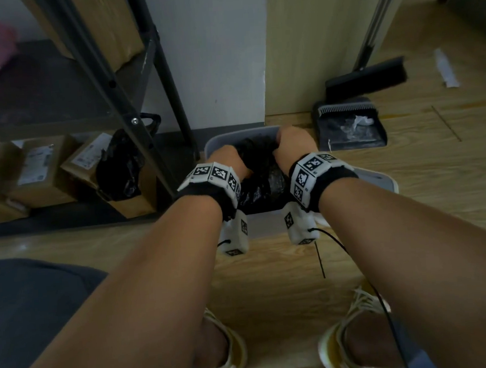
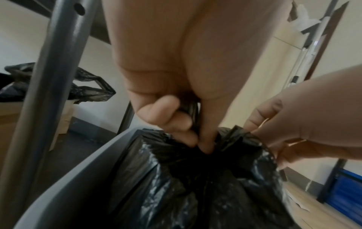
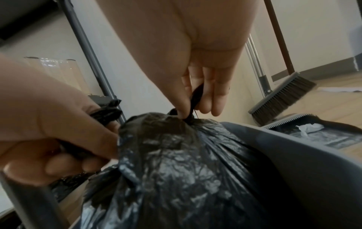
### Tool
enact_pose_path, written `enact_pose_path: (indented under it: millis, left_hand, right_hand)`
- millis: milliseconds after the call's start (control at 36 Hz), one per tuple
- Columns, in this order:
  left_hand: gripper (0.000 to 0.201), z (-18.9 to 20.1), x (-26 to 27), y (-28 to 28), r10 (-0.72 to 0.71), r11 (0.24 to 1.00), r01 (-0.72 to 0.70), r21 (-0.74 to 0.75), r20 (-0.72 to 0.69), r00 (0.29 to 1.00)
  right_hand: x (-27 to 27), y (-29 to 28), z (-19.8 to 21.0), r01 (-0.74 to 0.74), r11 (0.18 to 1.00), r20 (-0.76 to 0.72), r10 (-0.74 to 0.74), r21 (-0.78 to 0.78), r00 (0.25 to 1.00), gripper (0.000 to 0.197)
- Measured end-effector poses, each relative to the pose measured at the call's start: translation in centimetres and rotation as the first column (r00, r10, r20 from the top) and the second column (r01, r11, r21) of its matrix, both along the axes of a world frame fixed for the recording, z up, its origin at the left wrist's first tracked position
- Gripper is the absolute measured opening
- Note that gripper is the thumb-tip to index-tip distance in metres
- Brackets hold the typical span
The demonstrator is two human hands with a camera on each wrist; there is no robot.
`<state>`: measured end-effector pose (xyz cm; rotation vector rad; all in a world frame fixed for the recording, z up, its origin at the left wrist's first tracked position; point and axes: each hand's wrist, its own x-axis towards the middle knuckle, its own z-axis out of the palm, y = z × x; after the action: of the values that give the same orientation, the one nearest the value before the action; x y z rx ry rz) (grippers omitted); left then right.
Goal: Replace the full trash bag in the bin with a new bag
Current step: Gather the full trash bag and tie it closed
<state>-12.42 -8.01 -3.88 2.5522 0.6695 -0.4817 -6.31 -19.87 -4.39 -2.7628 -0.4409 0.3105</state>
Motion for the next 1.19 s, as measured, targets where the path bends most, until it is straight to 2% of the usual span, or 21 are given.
enact_pose_path:
  millis: [139,222,333,417,583,778,972,1111,1194]
  left_hand:
    - [0.034,-0.2,0.2,0.2,0.005,0.997,-0.011,0.078,0.066,0.998]
    - [0.034,-0.3,0.2,0.5,0.065,0.994,-0.073,0.080,0.099,0.993]
    - [0.033,0.0,0.1,0.5,0.171,0.982,-0.175,0.074,0.052,0.984]
    - [0.033,-0.7,0.0,0.7,0.206,0.963,-0.219,0.160,0.095,0.974]
    - [0.033,-1.3,-0.6,0.7,0.183,0.912,-0.210,0.353,0.109,0.977]
    - [0.035,-1.4,-0.2,1.2,0.176,0.902,-0.182,0.391,0.051,0.983]
    - [0.030,-2.0,-0.6,1.6,0.113,0.882,-0.107,0.458,0.014,0.994]
    - [0.033,-1.8,-0.4,2.3,0.076,0.877,-0.093,0.471,0.055,0.996]
    - [0.039,-1.1,0.0,2.7,0.097,0.903,-0.145,0.405,0.136,0.986]
  right_hand:
    - [0.2,-0.6,0.1,0.000,1.000,-0.018,-0.001,-0.012,1.000,0.029]
    - [0.2,-1.0,-0.2,0.009,1.000,0.005,-0.009,-0.022,1.000,0.030]
    - [-0.1,-1.3,-0.4,0.023,0.999,-0.024,-0.024,-0.047,0.999,0.034]
    - [-0.3,-1.5,-0.7,0.061,0.996,-0.059,-0.065,-0.072,0.996,0.030]
    - [-0.5,-1.8,-1.2,0.123,0.989,-0.073,-0.129,-0.083,0.989,0.022]
    - [-0.3,-1.9,-1.5,0.173,0.983,-0.078,-0.177,-0.066,0.981,0.019]
    - [-0.3,-2.1,-1.8,0.135,0.985,-0.091,-0.146,-0.111,0.985,0.023]
    - [-0.3,-2.2,-1.5,0.129,0.984,-0.068,-0.138,-0.120,0.988,0.023]
    - [-0.1,-2.4,-0.9,0.175,0.971,0.043,-0.170,-0.162,0.984,0.014]
